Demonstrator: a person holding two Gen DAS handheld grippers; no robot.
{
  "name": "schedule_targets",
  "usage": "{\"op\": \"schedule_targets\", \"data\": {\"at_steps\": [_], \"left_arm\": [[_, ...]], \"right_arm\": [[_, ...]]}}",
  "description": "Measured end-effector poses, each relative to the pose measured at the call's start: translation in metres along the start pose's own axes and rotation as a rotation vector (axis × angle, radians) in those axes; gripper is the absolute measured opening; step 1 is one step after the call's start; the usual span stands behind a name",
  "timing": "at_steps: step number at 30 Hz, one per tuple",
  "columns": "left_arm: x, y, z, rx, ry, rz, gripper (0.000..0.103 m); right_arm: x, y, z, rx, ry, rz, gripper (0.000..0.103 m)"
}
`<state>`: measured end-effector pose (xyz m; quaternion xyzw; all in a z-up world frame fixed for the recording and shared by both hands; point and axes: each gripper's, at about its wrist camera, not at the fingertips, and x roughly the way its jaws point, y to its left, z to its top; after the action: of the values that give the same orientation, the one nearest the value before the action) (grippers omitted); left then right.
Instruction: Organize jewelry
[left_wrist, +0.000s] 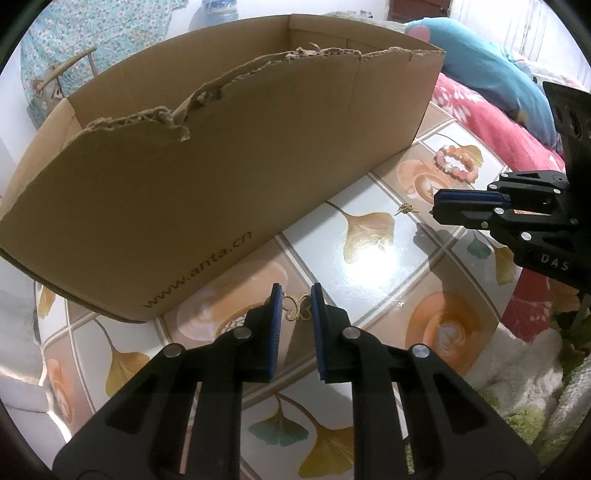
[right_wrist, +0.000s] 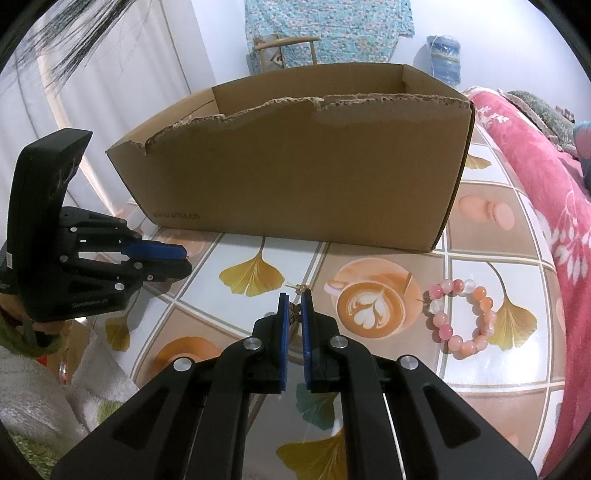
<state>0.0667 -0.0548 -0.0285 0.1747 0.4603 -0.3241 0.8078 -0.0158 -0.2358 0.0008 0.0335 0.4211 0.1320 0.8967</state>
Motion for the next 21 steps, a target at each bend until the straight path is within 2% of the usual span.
{"op": "schedule_targets", "data": {"at_steps": [15,21], "left_arm": [[-0.002,-0.004,-0.003,0.009,-0.011,0.012,0.015],[-0.013,-0.005,-0.002,0.013,-0.040,0.019,0.015]], "right_arm": [[-0.002,0.000,0.001,-0.002,-0.007,-0.001,0.007],[-0.008,0.002,0.003,-0.005,-0.019,0.001,0.007]]}}
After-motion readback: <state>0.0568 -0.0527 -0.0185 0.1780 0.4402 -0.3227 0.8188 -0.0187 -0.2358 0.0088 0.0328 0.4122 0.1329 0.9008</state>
